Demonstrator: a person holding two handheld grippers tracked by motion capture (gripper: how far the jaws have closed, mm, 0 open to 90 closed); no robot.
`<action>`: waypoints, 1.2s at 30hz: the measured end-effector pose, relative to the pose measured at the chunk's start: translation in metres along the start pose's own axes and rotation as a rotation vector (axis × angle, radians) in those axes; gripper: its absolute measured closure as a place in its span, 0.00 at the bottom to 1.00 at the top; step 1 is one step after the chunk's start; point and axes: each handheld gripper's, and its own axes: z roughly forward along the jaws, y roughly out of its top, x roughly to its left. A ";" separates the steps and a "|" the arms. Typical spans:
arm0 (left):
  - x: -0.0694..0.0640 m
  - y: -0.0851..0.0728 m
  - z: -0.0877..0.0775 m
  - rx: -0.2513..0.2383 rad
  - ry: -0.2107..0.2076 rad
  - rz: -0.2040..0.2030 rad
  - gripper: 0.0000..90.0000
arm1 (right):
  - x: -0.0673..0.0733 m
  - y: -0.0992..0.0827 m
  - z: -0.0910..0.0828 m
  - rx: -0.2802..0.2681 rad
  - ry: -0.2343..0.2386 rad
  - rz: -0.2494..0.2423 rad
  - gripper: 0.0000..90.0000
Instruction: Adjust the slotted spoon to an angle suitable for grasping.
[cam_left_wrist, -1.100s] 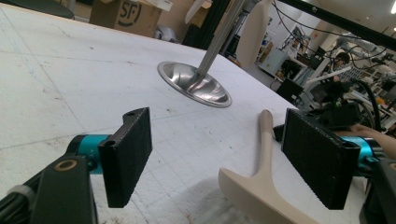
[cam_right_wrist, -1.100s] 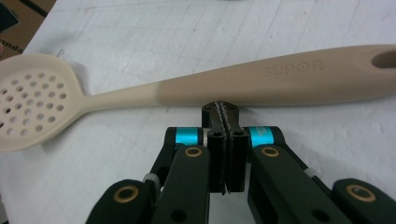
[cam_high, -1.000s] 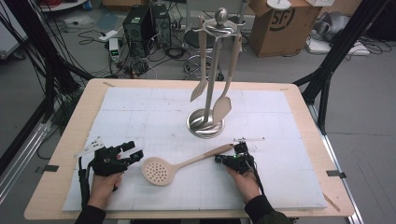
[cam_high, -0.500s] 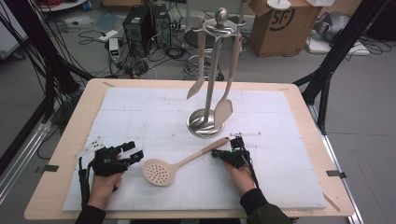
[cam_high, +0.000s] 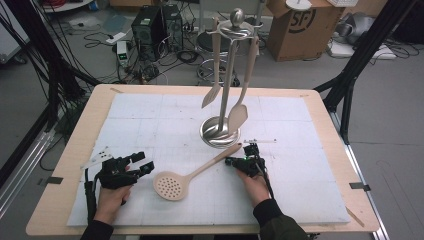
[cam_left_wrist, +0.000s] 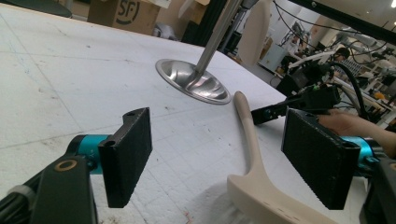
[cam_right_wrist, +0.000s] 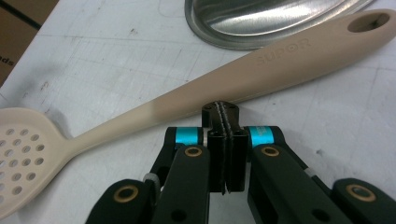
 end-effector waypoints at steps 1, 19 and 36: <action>0.000 0.000 0.000 0.000 -0.002 0.001 0.28 | 0.000 -0.001 -0.001 -0.001 0.002 0.003 0.99; -0.005 0.000 0.006 0.042 0.041 0.030 0.28 | 0.007 -0.016 -0.034 -0.091 0.052 -0.111 0.60; -0.025 0.037 0.019 0.113 -0.025 0.048 0.31 | -0.011 -0.022 -0.081 -0.231 0.028 -0.202 0.34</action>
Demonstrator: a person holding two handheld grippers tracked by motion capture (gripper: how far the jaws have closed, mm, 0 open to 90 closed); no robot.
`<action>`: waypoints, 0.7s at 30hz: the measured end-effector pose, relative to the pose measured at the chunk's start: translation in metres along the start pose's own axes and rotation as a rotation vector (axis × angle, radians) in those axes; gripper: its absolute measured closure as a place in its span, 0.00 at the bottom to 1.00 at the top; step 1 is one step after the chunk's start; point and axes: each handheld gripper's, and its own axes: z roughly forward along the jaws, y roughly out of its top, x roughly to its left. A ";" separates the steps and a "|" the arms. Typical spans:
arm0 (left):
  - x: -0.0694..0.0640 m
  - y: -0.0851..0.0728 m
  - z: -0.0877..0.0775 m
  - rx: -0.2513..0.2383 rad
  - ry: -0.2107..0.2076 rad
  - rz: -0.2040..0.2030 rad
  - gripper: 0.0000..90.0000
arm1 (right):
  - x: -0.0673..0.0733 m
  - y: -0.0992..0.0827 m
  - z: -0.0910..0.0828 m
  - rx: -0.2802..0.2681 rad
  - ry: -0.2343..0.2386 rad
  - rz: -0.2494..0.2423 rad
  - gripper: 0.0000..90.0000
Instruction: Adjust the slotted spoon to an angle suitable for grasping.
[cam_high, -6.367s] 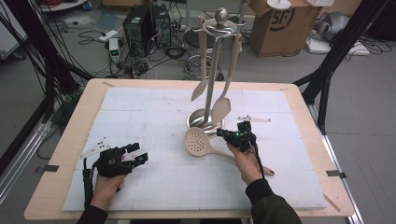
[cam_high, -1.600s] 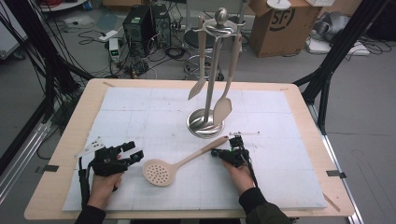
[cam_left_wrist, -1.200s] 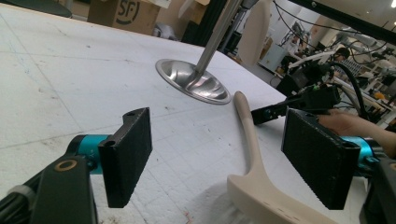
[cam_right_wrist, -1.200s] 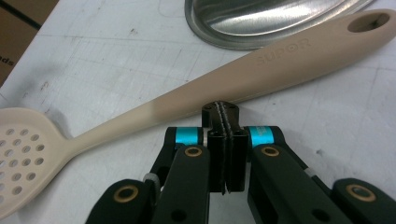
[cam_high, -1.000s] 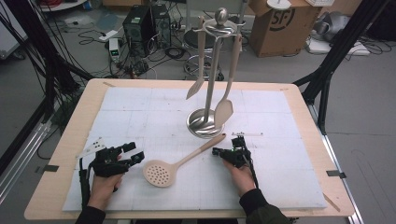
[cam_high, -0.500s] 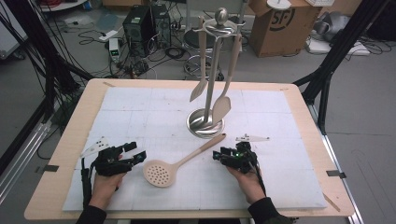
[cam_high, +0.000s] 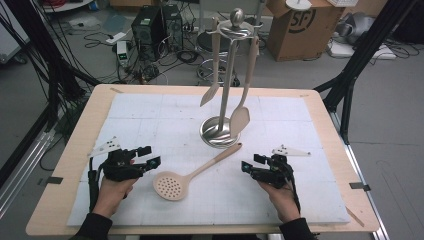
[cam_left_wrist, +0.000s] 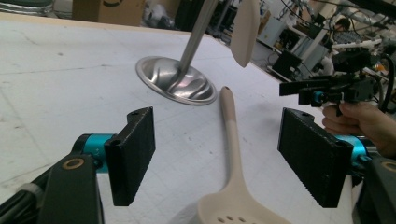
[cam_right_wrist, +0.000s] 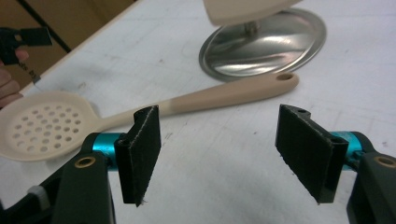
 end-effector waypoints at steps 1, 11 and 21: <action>-0.001 0.002 0.002 0.009 -0.003 0.006 0.31 | -0.001 0.000 -0.002 -0.009 0.001 0.006 0.34; -0.011 0.007 0.022 0.062 0.007 0.046 0.31 | -0.010 -0.008 -0.013 -0.005 -0.022 0.008 0.34; -0.021 0.017 0.035 0.107 -0.030 0.051 0.32 | -0.013 -0.008 -0.015 -0.016 -0.034 0.030 0.34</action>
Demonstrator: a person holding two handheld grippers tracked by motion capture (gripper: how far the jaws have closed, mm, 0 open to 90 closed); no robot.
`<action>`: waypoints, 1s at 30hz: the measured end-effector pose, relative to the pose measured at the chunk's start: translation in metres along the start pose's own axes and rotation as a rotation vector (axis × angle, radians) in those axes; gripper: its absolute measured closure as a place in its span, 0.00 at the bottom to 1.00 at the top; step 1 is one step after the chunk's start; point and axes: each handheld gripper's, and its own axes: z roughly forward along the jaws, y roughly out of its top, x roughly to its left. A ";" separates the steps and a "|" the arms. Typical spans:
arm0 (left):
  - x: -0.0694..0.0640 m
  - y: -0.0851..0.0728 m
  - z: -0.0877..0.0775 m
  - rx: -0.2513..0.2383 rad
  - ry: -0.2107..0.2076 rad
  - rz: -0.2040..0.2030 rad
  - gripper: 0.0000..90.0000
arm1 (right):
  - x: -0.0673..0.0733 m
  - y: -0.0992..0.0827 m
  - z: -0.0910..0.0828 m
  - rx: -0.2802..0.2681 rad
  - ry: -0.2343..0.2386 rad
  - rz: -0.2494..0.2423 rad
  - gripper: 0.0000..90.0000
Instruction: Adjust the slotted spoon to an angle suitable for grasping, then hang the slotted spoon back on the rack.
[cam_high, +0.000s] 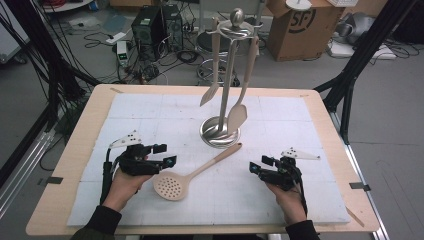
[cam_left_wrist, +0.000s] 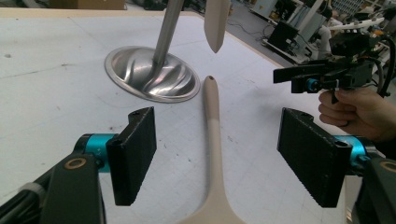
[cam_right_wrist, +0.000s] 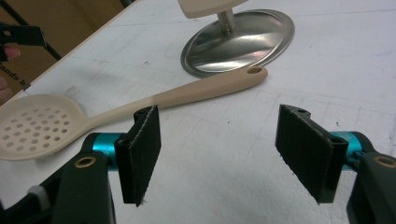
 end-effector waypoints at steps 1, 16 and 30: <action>0.000 0.000 0.001 0.001 -0.002 0.001 0.32 | 0.000 0.000 0.000 -0.004 0.001 -0.002 0.34; -0.008 0.010 0.032 0.173 -0.078 0.007 0.34 | 0.001 -0.004 -0.005 -0.006 -0.006 0.017 0.35; 0.003 0.014 0.061 0.322 -0.035 0.012 0.40 | -0.001 -0.006 -0.005 -0.005 -0.016 0.019 0.36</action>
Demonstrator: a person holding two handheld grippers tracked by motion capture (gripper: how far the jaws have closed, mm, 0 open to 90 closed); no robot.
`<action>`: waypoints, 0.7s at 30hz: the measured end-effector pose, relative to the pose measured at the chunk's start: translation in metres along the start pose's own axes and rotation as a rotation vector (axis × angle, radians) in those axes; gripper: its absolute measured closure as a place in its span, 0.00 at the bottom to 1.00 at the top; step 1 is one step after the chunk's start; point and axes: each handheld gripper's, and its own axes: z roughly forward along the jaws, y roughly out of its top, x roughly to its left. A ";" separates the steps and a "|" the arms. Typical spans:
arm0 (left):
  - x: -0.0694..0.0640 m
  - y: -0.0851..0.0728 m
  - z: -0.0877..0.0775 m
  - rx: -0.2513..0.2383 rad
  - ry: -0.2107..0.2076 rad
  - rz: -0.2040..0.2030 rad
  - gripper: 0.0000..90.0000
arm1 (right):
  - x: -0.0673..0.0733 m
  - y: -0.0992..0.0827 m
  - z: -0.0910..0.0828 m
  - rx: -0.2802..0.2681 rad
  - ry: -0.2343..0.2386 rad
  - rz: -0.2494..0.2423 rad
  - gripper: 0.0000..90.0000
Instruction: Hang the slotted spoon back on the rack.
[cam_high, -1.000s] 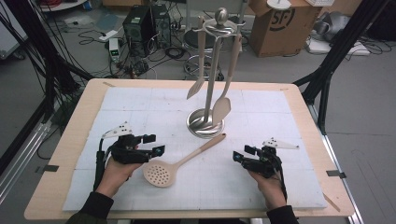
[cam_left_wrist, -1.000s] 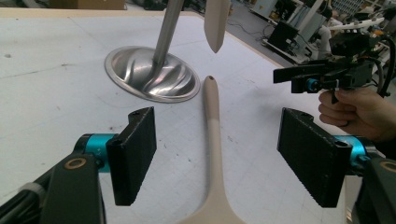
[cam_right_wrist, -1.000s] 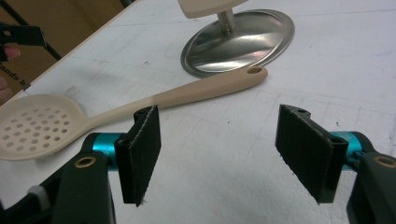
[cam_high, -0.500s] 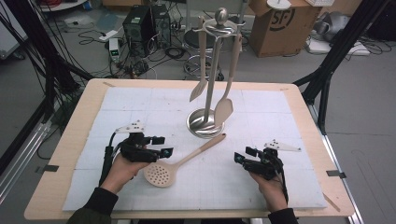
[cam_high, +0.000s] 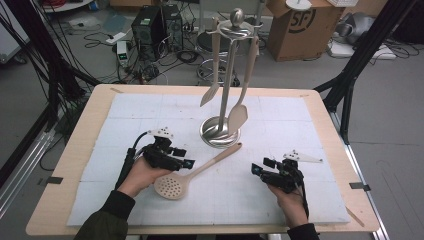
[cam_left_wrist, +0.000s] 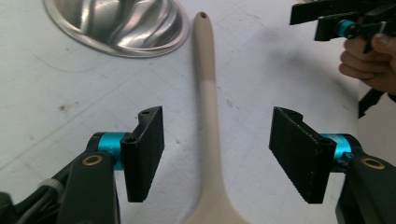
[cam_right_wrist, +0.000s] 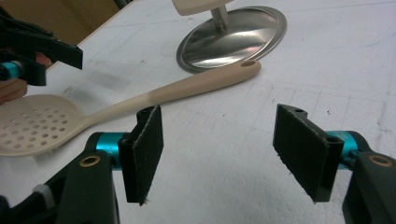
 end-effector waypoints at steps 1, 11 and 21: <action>0.002 0.000 0.000 -0.002 0.009 -0.005 0.41 | 0.000 0.000 0.000 -0.001 0.000 0.003 0.36; -0.005 0.017 0.014 0.076 -0.002 0.034 0.41 | -0.001 0.000 0.004 0.004 -0.006 0.006 0.36; 0.002 0.019 0.039 0.193 0.005 -0.001 0.41 | -0.003 -0.001 0.001 -0.008 -0.008 0.006 0.36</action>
